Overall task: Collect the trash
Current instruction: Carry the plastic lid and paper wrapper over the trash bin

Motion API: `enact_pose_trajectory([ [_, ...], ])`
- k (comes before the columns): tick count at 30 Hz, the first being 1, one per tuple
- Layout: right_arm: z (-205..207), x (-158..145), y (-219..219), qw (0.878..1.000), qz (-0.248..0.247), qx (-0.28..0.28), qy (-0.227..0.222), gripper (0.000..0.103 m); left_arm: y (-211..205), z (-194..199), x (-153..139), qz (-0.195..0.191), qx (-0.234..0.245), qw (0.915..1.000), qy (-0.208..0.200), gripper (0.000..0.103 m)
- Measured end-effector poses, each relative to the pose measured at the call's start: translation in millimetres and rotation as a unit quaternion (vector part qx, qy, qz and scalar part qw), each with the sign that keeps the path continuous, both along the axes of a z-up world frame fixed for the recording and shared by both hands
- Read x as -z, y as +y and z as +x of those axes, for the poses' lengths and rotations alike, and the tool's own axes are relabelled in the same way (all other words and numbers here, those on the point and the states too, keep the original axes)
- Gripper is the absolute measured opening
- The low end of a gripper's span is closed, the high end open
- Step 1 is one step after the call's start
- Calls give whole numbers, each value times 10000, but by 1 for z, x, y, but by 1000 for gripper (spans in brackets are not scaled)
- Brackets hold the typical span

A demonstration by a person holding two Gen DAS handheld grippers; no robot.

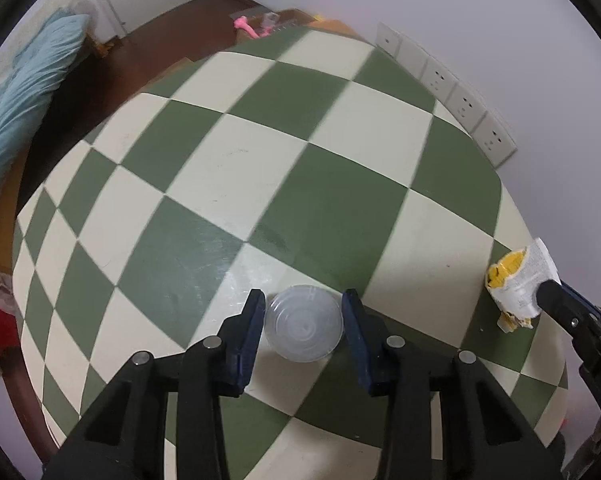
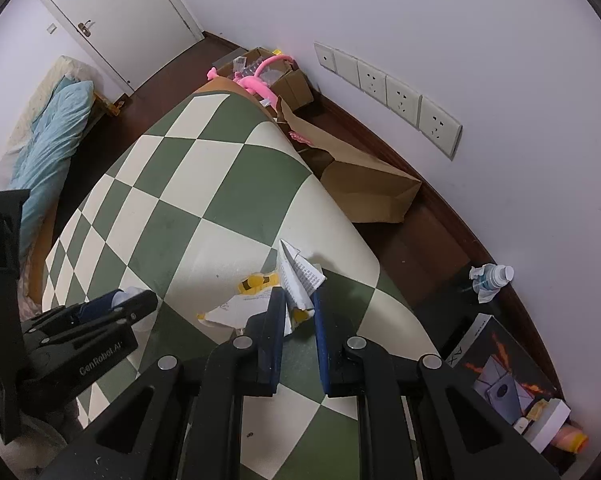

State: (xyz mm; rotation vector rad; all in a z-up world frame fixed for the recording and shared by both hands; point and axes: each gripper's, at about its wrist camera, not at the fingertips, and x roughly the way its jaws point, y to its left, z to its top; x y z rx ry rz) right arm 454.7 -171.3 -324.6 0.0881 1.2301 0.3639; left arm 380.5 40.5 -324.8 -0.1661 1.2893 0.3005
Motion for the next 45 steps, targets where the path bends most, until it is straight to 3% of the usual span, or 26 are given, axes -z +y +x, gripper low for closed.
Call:
enact_pose_trajectory([
  [5, -4, -4, 2, 10000, -2, -55, -34, 14, 5, -18, -11, 58, -162, 9998, -108, 36],
  [9, -11, -17, 7, 9997, -3, -177, -146, 13, 16, -40, -38, 130, -374, 9986, -339, 36],
  [20, -50, -92, 48, 9948, 220, -751, -658, 13, 71, -113, -124, 419, -933, 9884, -1123, 36],
  [26, -85, -137, 93, 9876, 458, -1169, -944, 13, 114, -170, -178, 644, -1301, 9768, -1577, 36],
  [33, -141, -182, 163, 9737, 815, -1794, -1143, 13, 160, -238, -218, 858, -1750, 9621, -1905, 36],
  [40, -208, -210, 245, 9532, 1188, -2548, -1111, 13, 207, -320, -234, 1024, -2304, 9465, -2016, 36],
  [45, -270, -205, 314, 9341, 1322, -3202, -859, 13, 250, -395, -222, 1160, -2937, 9309, -1833, 36],
])
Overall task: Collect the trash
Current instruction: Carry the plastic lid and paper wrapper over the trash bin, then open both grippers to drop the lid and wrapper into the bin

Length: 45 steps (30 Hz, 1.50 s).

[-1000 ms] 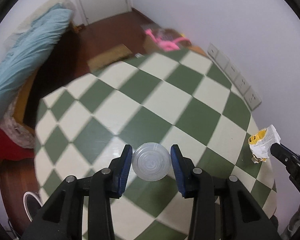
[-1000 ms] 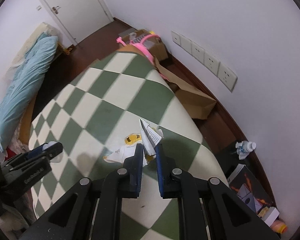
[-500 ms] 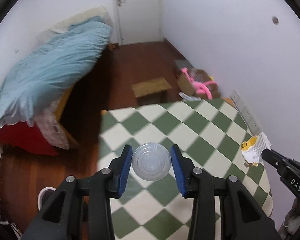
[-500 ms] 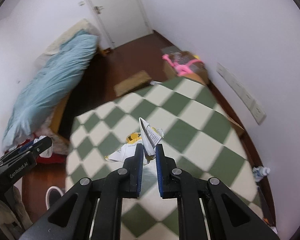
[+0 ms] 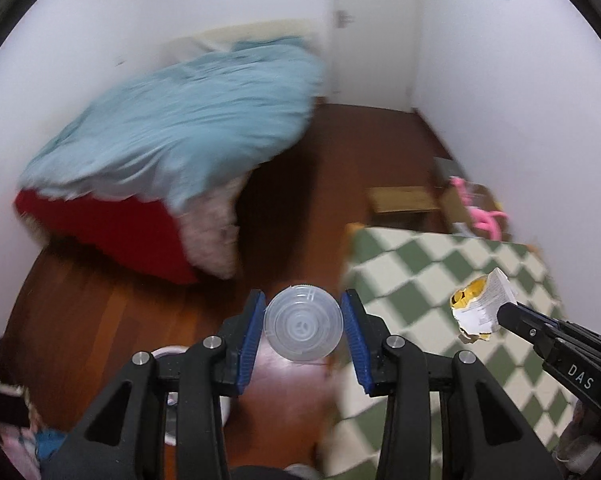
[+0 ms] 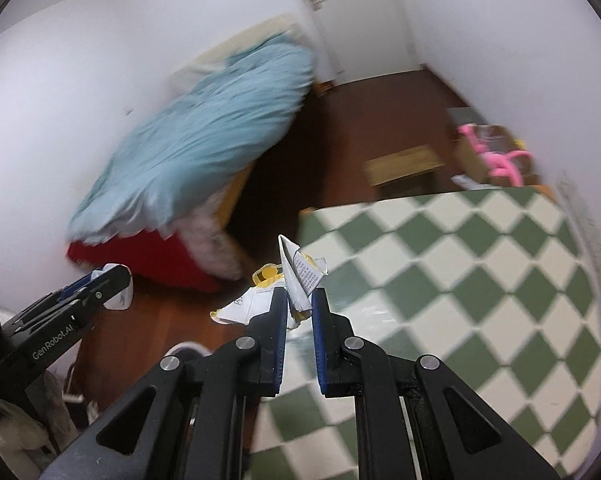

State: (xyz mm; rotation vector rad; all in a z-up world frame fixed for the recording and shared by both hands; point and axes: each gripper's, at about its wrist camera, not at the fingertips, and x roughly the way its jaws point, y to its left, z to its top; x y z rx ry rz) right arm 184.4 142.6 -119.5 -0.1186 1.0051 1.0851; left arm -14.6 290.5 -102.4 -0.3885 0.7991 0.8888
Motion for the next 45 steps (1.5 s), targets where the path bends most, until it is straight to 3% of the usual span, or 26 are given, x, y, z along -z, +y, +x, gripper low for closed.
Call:
enact_pose_trajectory([
  [5, -73, 30, 77, 9967, -264, -740, 191, 13, 44, -76, 45, -379, -772, 9960, 234, 36],
  [12, -170, 138, 183, 9766, -1113, -1664, 790, 13, 107, -177, 146, -1438, -1821, 9710, 580, 36],
  [18, -227, 233, 243, 9511, -1922, -2103, 1196, 13, 143, -220, 217, -2069, -2280, 9485, 748, 36],
  [24, -256, 292, 280, 9312, -2483, -2321, 1317, 13, 161, -237, 261, -2483, -2407, 9348, 814, 36],
  [33, -275, 343, 324, 9085, -3019, -2584, 1292, 13, 174, -247, 287, -2776, -2448, 9253, 827, 36],
  [41, -291, 360, 347, 8956, -3237, -2773, 1275, 13, 177, -251, 296, -3004, -2467, 9182, 759, 38],
  [43, -293, 362, 347, 8918, -3287, -2820, 1309, 15, 176, -251, 295, -2996, -2471, 9184, 757, 46],
  [44, -292, 362, 346, 8918, -3318, -2802, 1269, 31, 175, -252, 293, -2974, -2484, 9187, 768, 56],
  [45, -291, 360, 346, 8934, -3330, -2760, 1216, 41, 174, -253, 289, -2927, -2505, 9197, 761, 69],
])
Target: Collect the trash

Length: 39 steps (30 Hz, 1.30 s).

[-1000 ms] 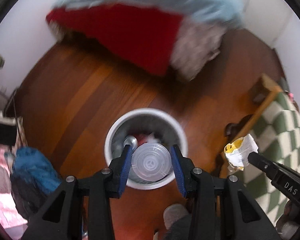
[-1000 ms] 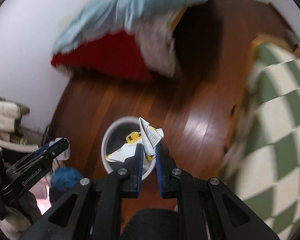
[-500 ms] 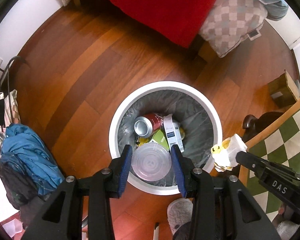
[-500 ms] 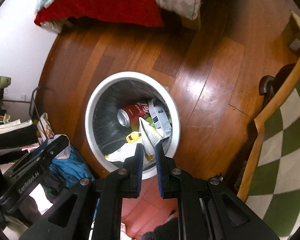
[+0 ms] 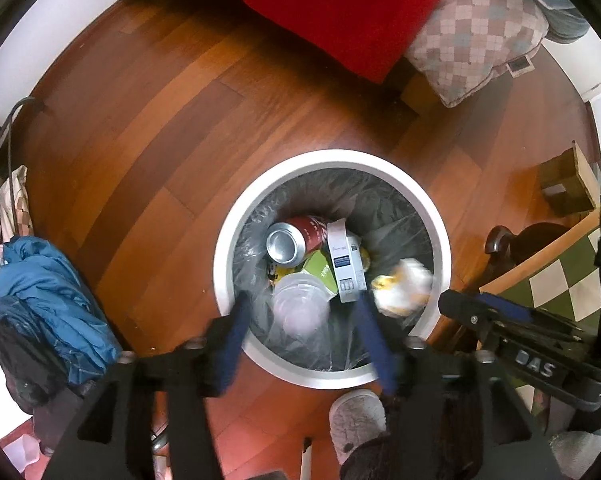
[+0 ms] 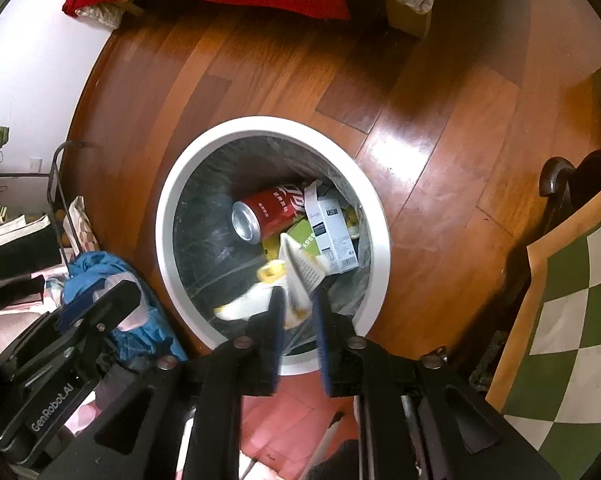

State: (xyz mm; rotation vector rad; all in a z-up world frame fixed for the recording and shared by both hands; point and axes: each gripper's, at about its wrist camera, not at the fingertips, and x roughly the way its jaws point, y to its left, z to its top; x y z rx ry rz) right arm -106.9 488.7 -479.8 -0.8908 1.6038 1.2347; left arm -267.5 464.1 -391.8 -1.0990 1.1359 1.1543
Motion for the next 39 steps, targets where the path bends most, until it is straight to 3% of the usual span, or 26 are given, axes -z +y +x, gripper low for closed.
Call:
enact_pose_trajectory([
  [1, 2, -3, -2, 10000, 43, 42, -48, 62, -1, -1, -4, 45, -13, 10000, 8, 77],
  [2, 3, -7, -3, 9999, 91, 56, -53, 71, -3, -3, -8, 83, -28, 10000, 21, 88],
  [4, 5, -15, -7, 9998, 158, 30, -155, 71, -6, -4, -15, 132, -48, 9999, 54, 92],
  [8, 10, -42, -21, 9979, 362, -63, -534, 103, -19, -10, -38, 338, -50, 9994, 104, 93],
  [15, 20, -108, -55, 9914, 888, -89, -961, 103, -51, -15, -81, 824, -5, 9964, 214, 99],
  [22, 24, -178, -101, 9849, 1390, -120, -1020, 103, -91, -15, -132, 1171, 60, 9929, 212, 99],
  [33, 31, -303, -195, 9717, 2284, -88, -591, 103, -173, -15, -255, 2014, 290, 9788, -225, 99],
  [39, 32, -368, -246, 9611, 2740, -152, -303, 103, -211, -16, -303, 2302, 433, 9709, -493, 99],
])
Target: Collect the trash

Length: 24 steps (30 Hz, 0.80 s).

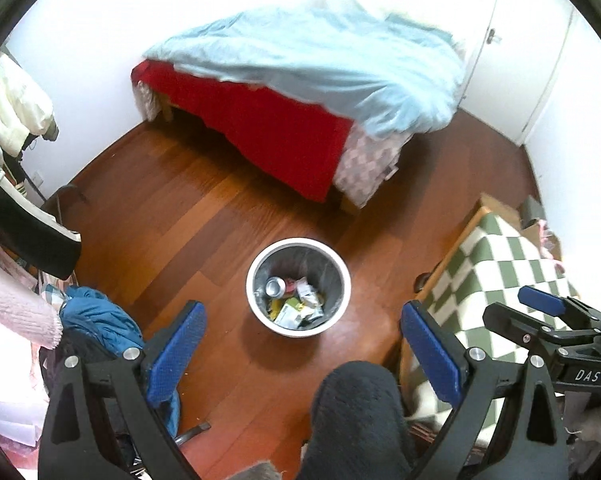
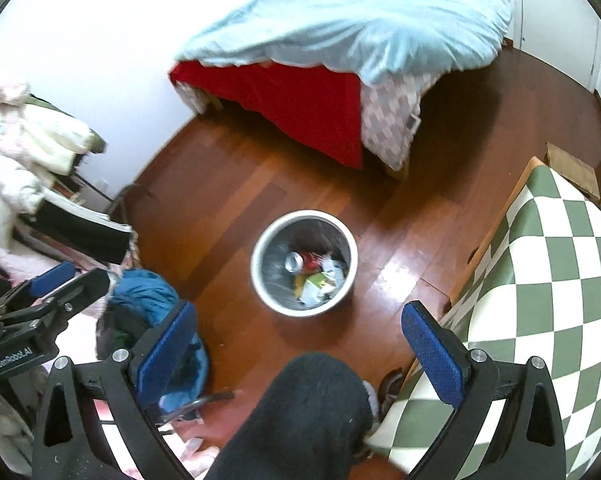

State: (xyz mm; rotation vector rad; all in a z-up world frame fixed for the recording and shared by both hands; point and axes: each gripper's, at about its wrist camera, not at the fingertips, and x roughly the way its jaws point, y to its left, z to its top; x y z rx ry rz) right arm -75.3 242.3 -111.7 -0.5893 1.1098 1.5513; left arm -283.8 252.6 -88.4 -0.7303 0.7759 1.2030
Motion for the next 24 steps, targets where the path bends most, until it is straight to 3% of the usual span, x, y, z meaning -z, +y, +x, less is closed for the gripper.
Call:
enact_pose_trajectory([
  [12, 1, -90, -62, 9979, 490, -276, 321, 103, -47, -9, -58, 272, 185, 9986, -425, 99],
  [24, -6, -121, -77, 9957, 579, -569, 442, 103, -62, -14, -72, 291, 271, 9963, -759, 99],
])
